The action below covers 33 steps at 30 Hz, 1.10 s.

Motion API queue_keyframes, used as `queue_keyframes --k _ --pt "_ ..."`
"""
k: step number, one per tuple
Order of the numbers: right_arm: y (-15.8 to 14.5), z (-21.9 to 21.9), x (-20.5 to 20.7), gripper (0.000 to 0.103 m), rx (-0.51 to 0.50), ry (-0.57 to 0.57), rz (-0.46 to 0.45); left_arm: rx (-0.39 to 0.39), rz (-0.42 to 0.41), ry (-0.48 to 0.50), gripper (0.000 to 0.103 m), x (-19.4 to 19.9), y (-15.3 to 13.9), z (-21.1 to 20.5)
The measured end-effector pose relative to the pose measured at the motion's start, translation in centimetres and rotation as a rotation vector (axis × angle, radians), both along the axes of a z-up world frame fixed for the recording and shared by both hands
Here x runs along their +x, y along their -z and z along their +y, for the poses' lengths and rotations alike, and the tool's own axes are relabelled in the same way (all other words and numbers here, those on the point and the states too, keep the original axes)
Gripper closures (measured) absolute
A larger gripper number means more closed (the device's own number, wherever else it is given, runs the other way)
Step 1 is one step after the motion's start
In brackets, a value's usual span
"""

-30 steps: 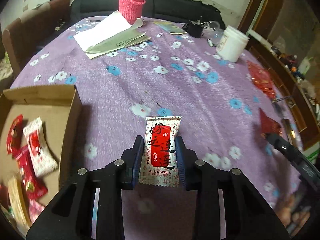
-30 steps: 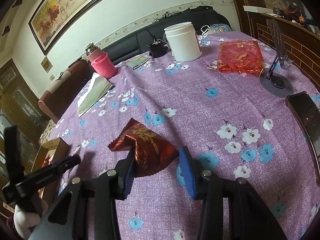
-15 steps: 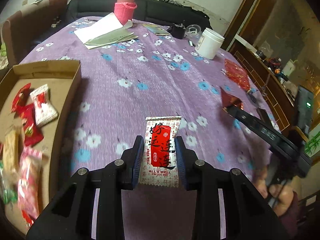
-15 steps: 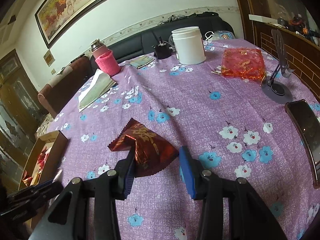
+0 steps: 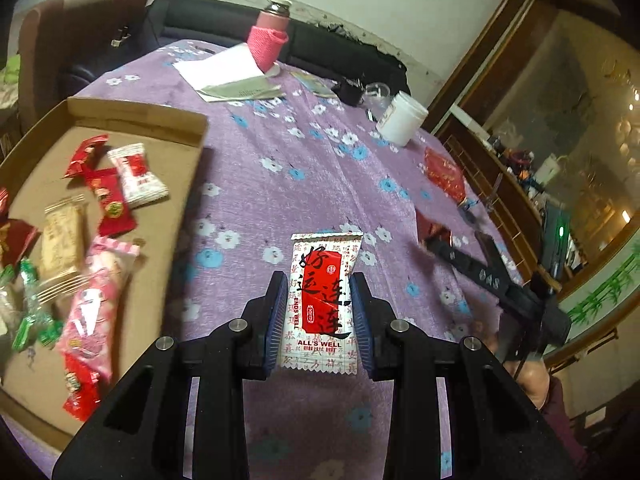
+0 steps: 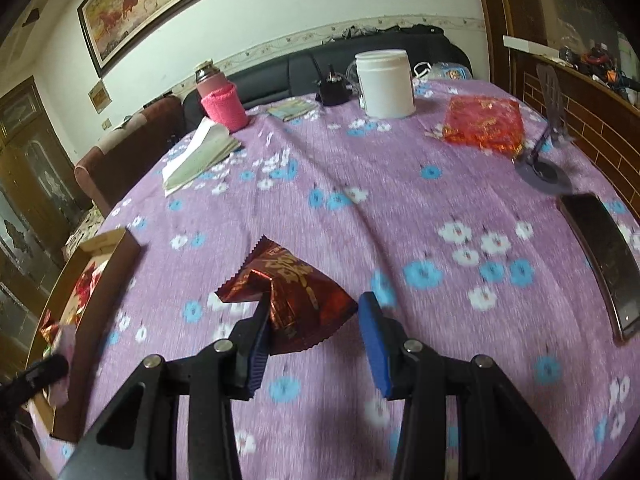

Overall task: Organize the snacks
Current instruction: 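Carry both snacks over the box and open both grippers to drop them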

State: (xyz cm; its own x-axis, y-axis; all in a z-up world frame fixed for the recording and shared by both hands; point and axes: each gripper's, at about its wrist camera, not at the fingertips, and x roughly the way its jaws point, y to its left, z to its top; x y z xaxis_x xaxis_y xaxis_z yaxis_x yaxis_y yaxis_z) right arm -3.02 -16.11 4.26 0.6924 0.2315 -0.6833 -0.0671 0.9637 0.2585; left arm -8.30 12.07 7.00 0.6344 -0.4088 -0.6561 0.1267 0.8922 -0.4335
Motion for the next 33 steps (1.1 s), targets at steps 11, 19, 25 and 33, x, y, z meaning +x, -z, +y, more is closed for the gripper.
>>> queue_keyframes --k 11,19,25,33 --pt "-1.3 2.6 -2.8 0.058 0.018 -0.076 0.024 -0.065 -0.035 -0.123 0.072 -1.8 -1.0 6.5" --pt "-3.2 6.7 -3.1 0.058 0.035 -0.177 0.009 -0.075 -0.070 -0.265 0.072 -2.9 -1.9 12.5" --pt "-4.1 10.9 -2.7 0.058 0.052 -0.266 0.018 -0.053 -0.080 -0.325 0.072 -3.2 -1.9 15.7" --pt "-5.3 18.7 -1.9 0.058 0.070 -0.416 0.042 -0.001 -0.053 -0.354 0.072 -2.6 -1.3 17.6"
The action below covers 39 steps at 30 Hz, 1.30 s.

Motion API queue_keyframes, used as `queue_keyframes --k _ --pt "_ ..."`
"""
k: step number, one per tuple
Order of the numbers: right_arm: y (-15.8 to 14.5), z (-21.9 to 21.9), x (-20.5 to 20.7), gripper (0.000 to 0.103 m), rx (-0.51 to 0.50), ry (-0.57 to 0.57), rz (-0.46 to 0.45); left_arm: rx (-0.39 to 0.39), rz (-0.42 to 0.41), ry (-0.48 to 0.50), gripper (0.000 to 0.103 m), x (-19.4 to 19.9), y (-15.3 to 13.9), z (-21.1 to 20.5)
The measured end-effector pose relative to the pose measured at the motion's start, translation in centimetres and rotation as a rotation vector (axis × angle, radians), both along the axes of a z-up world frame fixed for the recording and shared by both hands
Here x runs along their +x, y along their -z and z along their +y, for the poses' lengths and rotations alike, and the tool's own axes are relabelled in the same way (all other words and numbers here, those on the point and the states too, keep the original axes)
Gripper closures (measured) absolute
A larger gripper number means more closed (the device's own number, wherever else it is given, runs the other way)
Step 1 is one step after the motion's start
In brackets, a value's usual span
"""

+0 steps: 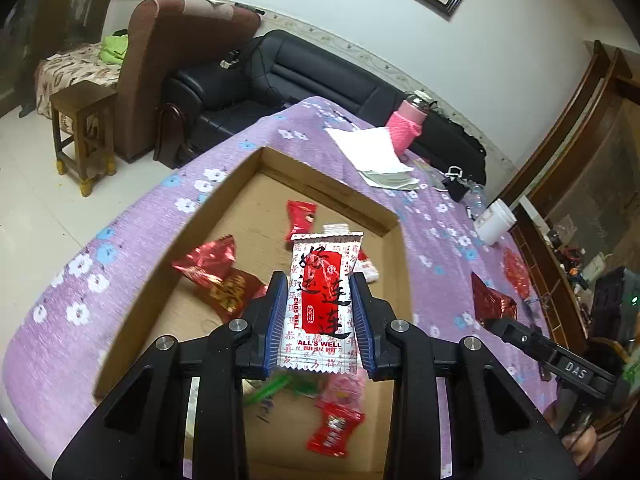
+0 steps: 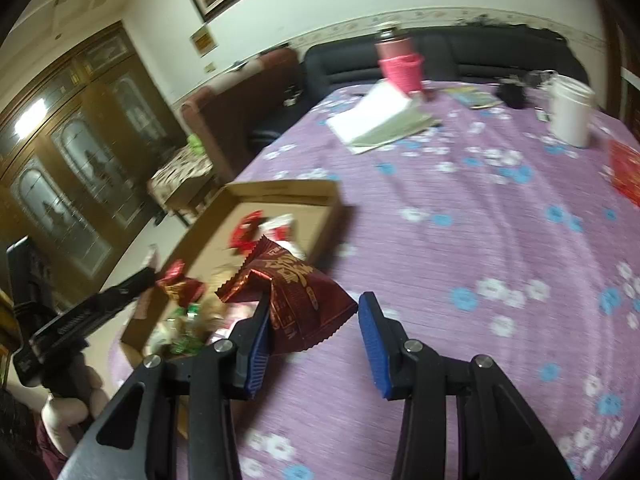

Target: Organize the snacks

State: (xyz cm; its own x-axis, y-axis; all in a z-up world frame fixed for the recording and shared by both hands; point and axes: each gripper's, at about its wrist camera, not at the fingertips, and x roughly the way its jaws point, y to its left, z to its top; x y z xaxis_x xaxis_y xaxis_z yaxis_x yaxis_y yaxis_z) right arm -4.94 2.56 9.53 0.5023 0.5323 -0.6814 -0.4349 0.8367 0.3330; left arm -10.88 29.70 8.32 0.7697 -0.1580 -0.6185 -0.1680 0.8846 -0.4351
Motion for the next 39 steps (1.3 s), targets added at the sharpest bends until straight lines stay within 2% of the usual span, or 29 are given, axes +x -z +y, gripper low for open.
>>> queue_keyframes --k 7,12,24,28,32,36,39 --pt "0.4 6.4 1.3 0.058 -0.048 -0.086 0.000 0.054 0.053 -0.003 0.072 2.8 0.1 1.5" --pt "1.3 9.3 3.5 0.058 -0.122 -0.082 -0.015 0.060 0.105 -0.015 0.072 5.8 0.6 2.8" --pt "4.6 12.4 7.4 0.057 -0.206 -0.073 0.028 0.087 0.216 -0.033 0.072 11.2 2.9 4.0" --pt "5.1 12.9 8.0 0.056 -0.190 -0.079 0.025 0.078 0.224 -0.043 0.072 11.9 3.2 4.3" --pt "5.0 13.2 7.7 0.050 -0.195 -0.098 0.011 0.060 0.225 -0.054 0.071 11.8 3.1 4.8" --pt "4.1 12.5 7.4 0.039 -0.170 -0.084 0.001 0.068 0.183 -0.065 0.071 10.7 2.0 4.8" --pt "3.4 11.6 7.2 0.037 -0.147 -0.062 0.002 0.089 0.151 -0.068 0.071 9.4 0.7 4.5"
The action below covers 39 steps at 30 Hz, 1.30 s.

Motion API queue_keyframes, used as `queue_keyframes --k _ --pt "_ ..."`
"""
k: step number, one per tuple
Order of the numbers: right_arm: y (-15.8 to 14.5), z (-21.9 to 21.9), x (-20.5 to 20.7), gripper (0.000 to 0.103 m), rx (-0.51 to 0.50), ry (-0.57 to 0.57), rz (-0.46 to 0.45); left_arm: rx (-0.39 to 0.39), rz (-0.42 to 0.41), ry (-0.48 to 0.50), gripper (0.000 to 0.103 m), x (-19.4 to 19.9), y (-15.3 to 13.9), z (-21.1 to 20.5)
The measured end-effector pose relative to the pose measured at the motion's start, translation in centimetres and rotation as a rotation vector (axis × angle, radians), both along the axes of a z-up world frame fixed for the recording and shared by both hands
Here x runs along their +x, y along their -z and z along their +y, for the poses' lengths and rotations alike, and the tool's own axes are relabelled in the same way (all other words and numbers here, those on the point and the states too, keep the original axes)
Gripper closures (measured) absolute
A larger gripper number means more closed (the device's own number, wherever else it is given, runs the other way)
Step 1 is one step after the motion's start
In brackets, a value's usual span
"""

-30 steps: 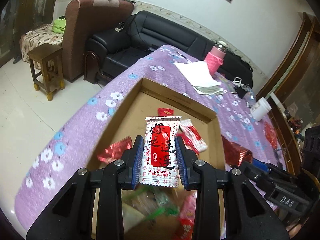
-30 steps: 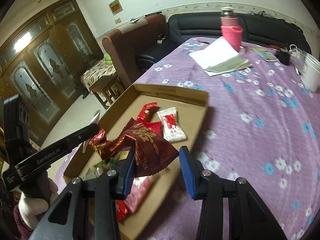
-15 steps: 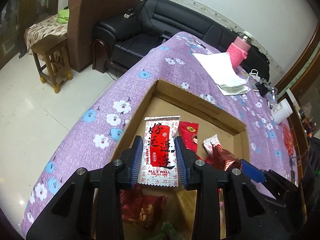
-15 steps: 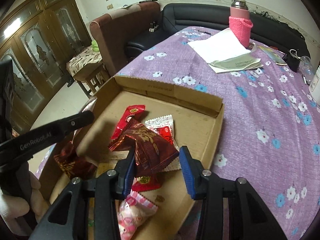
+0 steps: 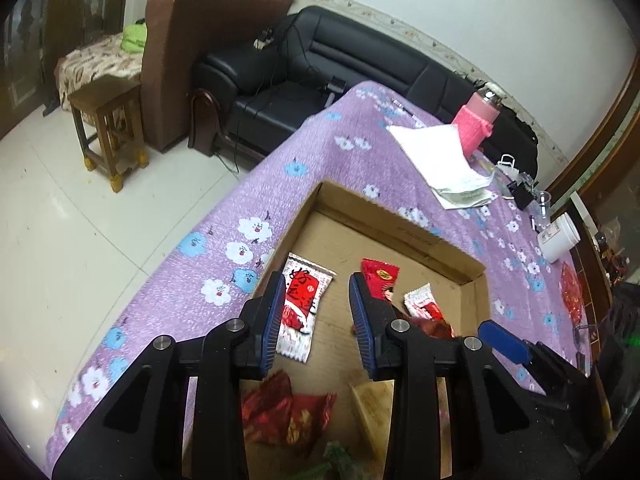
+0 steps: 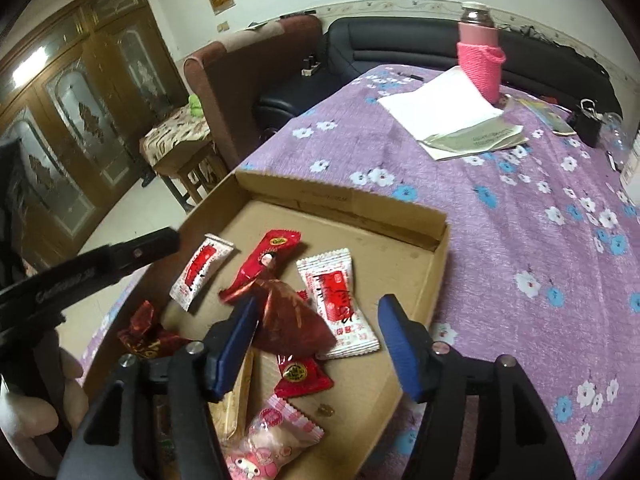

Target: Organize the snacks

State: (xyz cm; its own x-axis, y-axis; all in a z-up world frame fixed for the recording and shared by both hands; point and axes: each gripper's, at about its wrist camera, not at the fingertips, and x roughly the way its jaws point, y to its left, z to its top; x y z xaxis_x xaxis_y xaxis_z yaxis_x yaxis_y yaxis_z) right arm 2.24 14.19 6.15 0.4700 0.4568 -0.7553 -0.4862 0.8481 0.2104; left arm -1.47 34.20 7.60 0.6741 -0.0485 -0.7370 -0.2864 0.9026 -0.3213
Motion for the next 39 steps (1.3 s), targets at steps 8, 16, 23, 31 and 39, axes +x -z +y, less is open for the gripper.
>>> queue_keyframes --k 8,16,23,31,39 --pt "-2.8 -4.0 -2.7 0.037 -0.018 0.076 -0.070 0.180 -0.143 -0.051 0.068 -5.8 -5.2 -2.3" --pt "-3.6 -9.3 -7.2 0.032 0.078 0.169 -0.091 0.335 -0.255 -0.108 0.037 -10.7 -8.2 -7.7" --pt "-3.3 -12.3 -10.2 0.032 0.080 0.206 -0.101 0.368 -0.240 -0.026 0.037 -12.3 -7.7 -12.7" --pt "-3.4 -14.8 -13.3 0.031 0.103 0.233 -0.143 0.400 -0.254 -0.022 0.037 -14.8 -8.0 -15.8" --pt "-2.9 -15.8 -14.3 0.030 0.104 0.242 -0.145 0.432 -0.235 0.001 0.037 -15.5 -7.3 -17.8"
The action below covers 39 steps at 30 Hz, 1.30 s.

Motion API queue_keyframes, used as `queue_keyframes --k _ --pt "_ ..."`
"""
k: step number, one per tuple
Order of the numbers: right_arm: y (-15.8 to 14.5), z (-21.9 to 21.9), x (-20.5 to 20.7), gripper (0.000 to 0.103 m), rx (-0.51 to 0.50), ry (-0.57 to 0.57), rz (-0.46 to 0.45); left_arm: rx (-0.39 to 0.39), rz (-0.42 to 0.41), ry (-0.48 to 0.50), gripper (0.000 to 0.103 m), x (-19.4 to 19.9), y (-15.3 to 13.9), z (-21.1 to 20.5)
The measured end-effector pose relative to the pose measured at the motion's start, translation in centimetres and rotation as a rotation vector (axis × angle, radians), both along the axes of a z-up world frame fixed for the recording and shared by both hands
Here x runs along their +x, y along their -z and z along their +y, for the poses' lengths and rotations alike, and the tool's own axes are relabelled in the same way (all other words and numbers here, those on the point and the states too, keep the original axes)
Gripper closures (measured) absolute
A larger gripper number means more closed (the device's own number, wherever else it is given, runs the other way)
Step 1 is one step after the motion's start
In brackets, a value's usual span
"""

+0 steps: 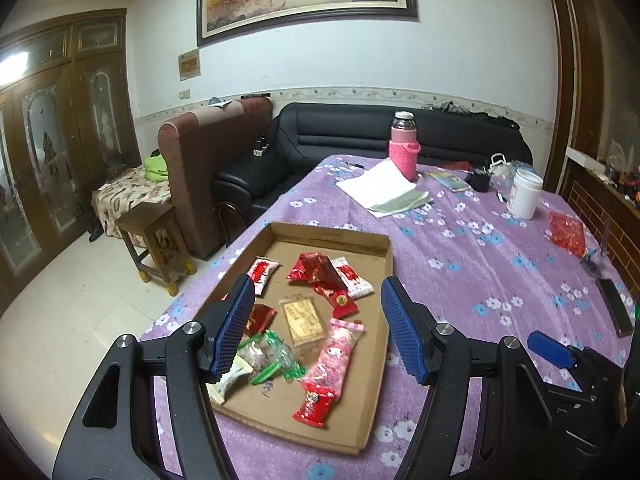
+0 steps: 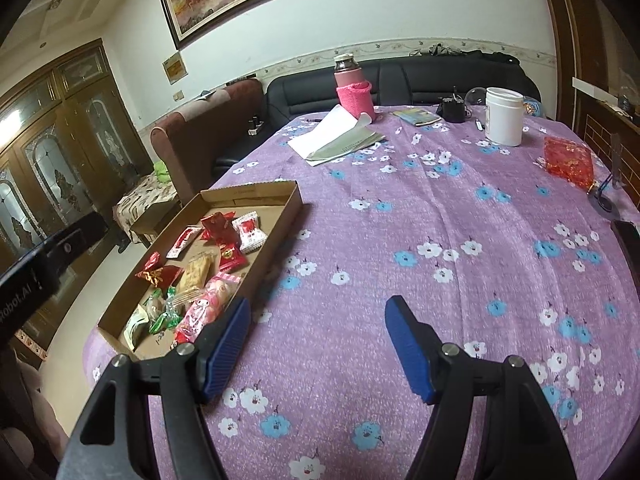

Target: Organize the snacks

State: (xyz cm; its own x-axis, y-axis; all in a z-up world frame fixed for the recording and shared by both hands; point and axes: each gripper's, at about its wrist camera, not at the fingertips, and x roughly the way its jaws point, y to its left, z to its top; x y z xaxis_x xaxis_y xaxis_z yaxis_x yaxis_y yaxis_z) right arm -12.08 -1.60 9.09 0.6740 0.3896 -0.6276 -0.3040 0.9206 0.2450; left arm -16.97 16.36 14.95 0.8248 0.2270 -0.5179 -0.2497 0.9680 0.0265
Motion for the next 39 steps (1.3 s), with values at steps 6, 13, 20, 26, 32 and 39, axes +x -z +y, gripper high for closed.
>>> queue_keyframes --k 6,13,20,26,32,39 --pt "0.3 0.1 -0.4 0.030 -0.005 0.009 0.000 0.034 0.003 0.012 0.037 -0.4 0.4 -1.2" --pt "1.0 0.8 -0.7 0.030 -0.025 0.009 0.013 0.032 0.019 0.015 0.037 -0.3 0.9 -1.3" --pt "0.9 1.1 -1.1 0.026 -0.059 0.019 -0.004 0.027 0.031 0.026 0.037 0.1 1.5 -1.8" --pt "1.3 0.1 -0.9 0.026 -0.071 0.058 -0.002 0.031 -0.010 0.037 0.037 0.0 1.7 -2.7" --pt "1.4 -1.6 -0.5 0.026 -0.057 0.123 0.017 0.046 -0.067 0.052 0.037 -0.6 1.5 -4.4" --pt "1.9 -2.9 -0.7 0.026 -0.042 0.152 0.017 0.022 -0.098 0.090 0.037 -1.1 1.4 -5.4"
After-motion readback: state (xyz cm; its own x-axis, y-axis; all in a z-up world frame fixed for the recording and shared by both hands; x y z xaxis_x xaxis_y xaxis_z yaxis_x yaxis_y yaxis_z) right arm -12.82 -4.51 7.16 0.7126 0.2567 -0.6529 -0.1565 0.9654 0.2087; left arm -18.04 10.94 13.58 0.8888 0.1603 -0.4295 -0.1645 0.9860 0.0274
